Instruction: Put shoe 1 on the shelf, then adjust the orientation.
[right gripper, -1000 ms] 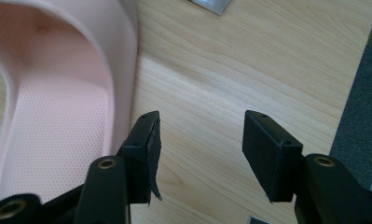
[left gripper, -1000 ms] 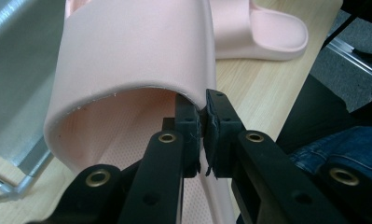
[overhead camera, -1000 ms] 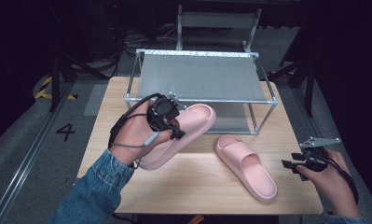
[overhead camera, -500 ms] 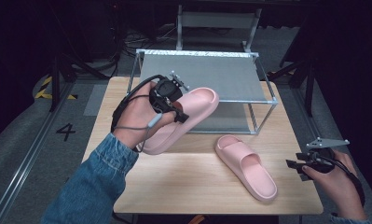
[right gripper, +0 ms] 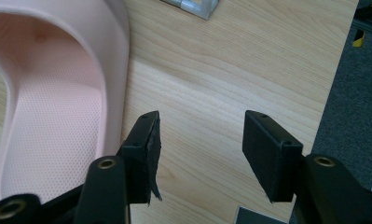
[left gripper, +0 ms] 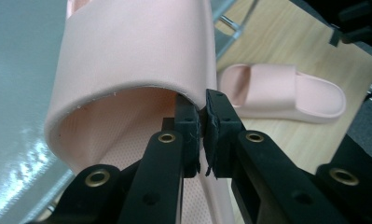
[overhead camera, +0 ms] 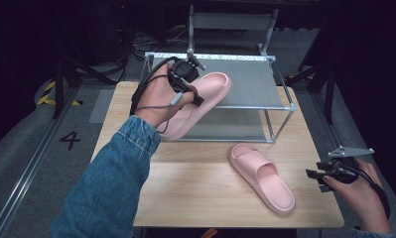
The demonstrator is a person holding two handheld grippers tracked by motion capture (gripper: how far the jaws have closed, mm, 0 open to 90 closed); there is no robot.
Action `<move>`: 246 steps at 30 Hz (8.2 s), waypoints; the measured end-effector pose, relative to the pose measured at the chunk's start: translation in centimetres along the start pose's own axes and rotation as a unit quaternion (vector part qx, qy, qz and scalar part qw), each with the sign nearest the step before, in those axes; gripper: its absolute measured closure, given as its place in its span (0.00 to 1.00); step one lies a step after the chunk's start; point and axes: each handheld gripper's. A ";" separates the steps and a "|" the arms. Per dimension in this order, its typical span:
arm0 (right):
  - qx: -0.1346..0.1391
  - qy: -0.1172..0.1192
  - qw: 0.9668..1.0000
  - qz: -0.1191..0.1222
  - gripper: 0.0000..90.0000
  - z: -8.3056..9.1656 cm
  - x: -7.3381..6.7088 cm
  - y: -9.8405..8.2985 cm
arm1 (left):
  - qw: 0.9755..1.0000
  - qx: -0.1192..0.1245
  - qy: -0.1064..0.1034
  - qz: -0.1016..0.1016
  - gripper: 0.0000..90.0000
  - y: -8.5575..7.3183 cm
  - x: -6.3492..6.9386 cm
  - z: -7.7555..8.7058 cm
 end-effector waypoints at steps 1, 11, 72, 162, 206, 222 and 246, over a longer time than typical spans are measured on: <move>0.001 -0.001 1.000 0.001 0.53 0.0 0.0 0.0 | 1.000 -0.001 0.002 0.004 0.94 0.3 -0.3 0.0; 0.007 -0.001 1.000 -0.003 0.53 0.2 0.3 -0.2 | 0.999 0.005 0.018 0.050 0.94 2.6 -3.2 -0.7; -0.017 0.003 1.000 0.006 0.50 -0.8 -0.4 -0.4 | 0.991 0.023 0.049 0.121 1.00 -10.4 -8.5 -1.6; -0.037 0.004 0.998 0.050 0.48 -2.0 -2.1 0.4 | 0.990 0.137 -0.002 0.014 0.41 -1.7 -0.3 -7.9; -0.063 0.062 0.991 0.098 0.50 -3.1 -11.8 5.2 | 1.000 0.021 -0.012 -0.002 0.33 -14.3 -3.2 -12.5; -0.066 0.033 0.992 0.103 0.80 -5.4 -13.9 7.5 | 0.999 0.032 -0.017 0.016 0.30 -15.7 -4.4 -11.7; -0.039 0.064 0.989 0.130 0.93 -0.6 -14.4 9.6 | 0.999 0.033 -0.005 0.035 0.31 -18.1 -5.2 -11.0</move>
Point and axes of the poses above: each handheld gripper's, and its own axes: z roughly backward along the jaws, y roughly out of its top, x roughly to its right, and after that the axes turned 14 degrees about -x, right-handed
